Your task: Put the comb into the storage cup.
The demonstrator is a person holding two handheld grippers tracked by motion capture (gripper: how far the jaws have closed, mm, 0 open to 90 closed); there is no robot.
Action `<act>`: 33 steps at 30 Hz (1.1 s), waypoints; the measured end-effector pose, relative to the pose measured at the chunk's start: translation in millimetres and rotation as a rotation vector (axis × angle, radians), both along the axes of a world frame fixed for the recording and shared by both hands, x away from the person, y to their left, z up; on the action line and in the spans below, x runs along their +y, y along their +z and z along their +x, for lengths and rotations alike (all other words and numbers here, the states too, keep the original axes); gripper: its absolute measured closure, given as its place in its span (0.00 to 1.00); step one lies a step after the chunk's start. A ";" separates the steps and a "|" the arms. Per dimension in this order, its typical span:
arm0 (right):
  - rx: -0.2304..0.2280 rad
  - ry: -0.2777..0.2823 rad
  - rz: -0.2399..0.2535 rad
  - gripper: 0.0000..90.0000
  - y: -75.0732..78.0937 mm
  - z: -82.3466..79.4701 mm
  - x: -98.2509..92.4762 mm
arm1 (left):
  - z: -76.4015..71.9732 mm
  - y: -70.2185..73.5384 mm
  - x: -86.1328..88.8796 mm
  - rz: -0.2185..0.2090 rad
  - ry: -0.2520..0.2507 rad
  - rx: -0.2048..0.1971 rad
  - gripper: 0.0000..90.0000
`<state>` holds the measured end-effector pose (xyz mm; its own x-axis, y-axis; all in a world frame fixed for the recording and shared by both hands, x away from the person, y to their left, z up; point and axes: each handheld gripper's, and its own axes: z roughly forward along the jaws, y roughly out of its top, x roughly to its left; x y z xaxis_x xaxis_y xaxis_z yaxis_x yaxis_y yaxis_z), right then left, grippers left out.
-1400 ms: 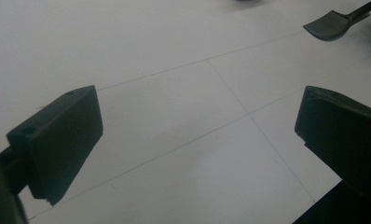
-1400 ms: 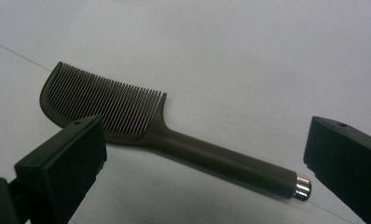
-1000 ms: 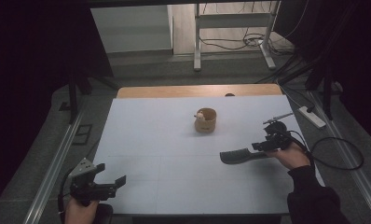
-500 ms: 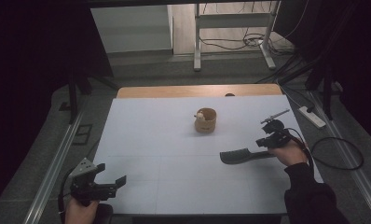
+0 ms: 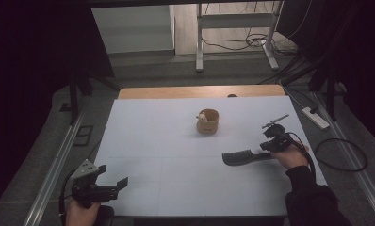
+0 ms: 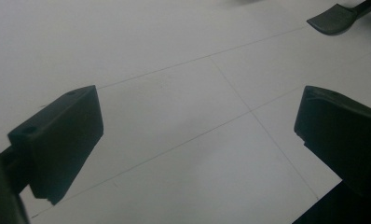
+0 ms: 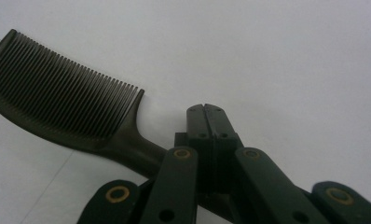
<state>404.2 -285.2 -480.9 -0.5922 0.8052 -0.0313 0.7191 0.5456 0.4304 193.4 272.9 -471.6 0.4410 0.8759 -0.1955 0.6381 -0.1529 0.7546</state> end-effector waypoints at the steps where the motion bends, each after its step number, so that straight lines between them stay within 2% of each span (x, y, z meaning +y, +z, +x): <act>1: 0.003 -0.002 -0.002 1.00 -1.2 0.2 -0.6 | 0.1 0.0 -0.3 0.001 -0.001 0.001 0.02; 6: 0.028 -0.015 -0.016 1.00 -8.8 2.1 -5.3 | 0.0 0.0 -1.0 0.009 -0.003 0.004 0.02; 17: 0.046 -0.019 -0.018 1.00 -11.8 2.0 -11.2 | -0.3 -0.1 -0.7 0.007 -0.003 0.004 0.02; 33: 0.067 -0.016 0.003 1.00 -11.7 -13.6 -20.8 | -0.2 -0.1 -0.2 0.001 -0.003 0.004 0.02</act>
<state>390.6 -306.0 -492.5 -0.5802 0.8144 0.0109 0.7549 0.5327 0.3826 193.3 272.7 -471.6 0.4431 0.8746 -0.1969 0.6408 -0.1554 0.7518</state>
